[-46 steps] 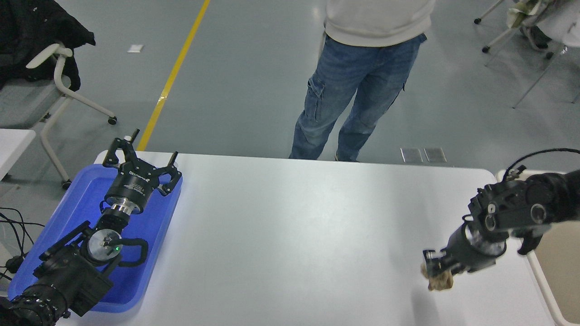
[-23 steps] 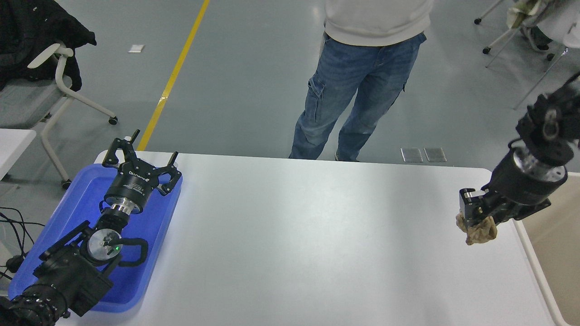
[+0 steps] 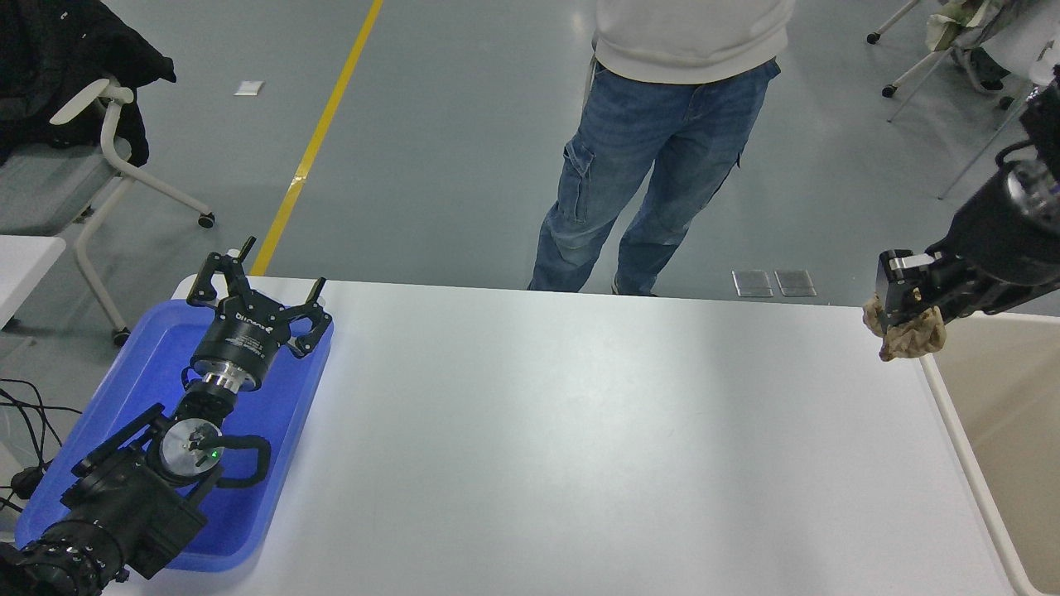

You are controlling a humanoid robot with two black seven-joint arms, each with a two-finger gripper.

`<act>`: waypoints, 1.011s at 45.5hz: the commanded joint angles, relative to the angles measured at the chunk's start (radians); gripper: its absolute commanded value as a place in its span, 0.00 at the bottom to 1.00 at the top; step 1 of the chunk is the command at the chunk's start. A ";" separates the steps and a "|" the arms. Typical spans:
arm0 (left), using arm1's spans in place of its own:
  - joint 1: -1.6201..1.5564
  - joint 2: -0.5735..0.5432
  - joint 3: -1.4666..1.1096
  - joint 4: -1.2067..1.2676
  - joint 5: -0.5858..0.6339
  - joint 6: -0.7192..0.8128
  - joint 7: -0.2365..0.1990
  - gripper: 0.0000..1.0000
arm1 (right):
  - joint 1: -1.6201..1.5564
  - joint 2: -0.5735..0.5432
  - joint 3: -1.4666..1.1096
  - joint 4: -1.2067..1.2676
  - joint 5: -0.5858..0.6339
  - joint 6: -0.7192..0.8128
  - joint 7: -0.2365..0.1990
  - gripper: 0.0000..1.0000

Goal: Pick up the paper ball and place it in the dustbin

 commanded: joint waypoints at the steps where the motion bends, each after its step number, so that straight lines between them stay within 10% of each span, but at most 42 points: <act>1: 0.000 0.000 0.000 0.000 0.000 0.001 0.000 1.00 | 0.016 -0.109 -0.091 -0.033 -0.012 0.003 -0.003 0.00; 19: 0.000 0.000 0.000 0.000 0.000 0.000 0.000 1.00 | -0.295 -0.287 -0.297 -0.282 0.012 -0.098 -0.003 0.00; 35: 0.000 0.000 0.001 0.000 0.000 0.001 0.000 1.00 | -1.037 -0.423 0.321 -0.678 0.137 -0.501 -0.001 0.00; 46: 0.000 0.000 0.000 0.000 0.000 0.001 0.000 1.00 | -1.512 -0.285 0.750 -1.068 0.138 -0.558 -0.032 0.00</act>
